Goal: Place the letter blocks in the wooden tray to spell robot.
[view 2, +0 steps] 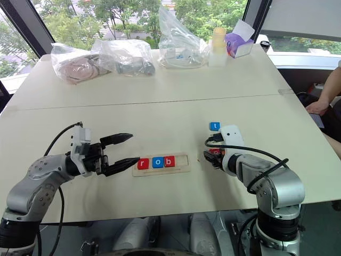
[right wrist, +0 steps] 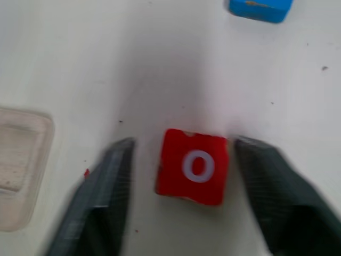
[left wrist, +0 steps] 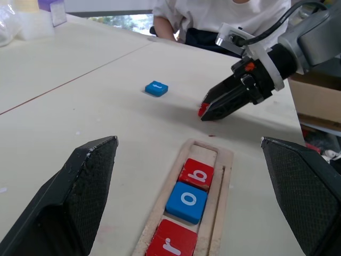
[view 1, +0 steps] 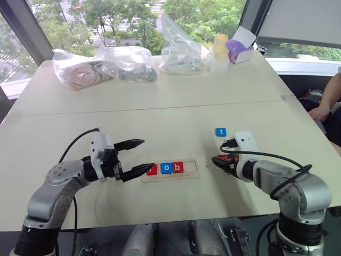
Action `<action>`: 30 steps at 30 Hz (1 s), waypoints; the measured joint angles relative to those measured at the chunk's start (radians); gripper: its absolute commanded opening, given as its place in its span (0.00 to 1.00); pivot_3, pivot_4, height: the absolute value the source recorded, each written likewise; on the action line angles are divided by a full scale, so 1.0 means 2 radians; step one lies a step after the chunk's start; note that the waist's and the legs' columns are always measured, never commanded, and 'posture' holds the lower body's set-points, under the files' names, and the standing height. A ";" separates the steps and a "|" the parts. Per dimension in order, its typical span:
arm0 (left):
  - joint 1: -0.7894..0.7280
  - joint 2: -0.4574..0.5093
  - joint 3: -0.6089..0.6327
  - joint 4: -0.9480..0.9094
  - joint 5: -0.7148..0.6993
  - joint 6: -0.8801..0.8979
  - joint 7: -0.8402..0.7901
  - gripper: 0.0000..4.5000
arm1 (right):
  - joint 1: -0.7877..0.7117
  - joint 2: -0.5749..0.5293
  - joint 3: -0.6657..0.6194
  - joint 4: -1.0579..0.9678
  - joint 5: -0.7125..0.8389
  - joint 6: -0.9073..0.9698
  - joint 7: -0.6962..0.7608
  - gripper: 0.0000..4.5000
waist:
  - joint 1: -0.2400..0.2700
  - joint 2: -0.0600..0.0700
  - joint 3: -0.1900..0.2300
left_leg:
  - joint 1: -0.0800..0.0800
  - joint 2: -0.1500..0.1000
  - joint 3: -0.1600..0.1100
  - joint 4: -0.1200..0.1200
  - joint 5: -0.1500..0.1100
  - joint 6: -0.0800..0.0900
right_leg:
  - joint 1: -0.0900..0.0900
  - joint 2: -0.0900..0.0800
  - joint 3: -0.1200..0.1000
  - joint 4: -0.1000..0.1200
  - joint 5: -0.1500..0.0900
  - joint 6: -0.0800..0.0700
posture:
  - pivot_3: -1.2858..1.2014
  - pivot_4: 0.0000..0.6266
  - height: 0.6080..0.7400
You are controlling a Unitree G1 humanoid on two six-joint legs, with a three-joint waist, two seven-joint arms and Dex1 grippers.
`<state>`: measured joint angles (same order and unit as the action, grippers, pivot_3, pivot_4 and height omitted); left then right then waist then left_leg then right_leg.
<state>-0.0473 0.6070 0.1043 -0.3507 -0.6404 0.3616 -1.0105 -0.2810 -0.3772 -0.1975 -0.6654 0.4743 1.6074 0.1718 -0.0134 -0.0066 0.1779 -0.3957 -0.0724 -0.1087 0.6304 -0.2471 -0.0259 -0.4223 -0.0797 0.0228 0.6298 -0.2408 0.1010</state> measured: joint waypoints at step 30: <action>0.005 0.008 -0.002 -0.012 -0.001 0.002 0.005 1.00 | -0.097 -0.278 0.231 0.430 -0.166 -0.729 0.585 0.81 | 0.002 0.000 0.003 | 0.002 0.000 0.000 0.000 -0.001 0.002 | 0.006 -0.001 -0.001 -0.006 -0.001 0.001 | 0.52 0.24 1.00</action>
<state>-0.0370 0.6224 0.1007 -0.3738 -0.6431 0.3662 -1.0011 -0.4750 -0.9332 0.2650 0.1952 0.1421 0.1492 1.3416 -0.0101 -0.0061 0.1838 -0.3914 -0.0727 -0.1090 0.6311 -0.2498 -0.0221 -0.4102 -0.0821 0.0205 0.6171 -0.2419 0.1029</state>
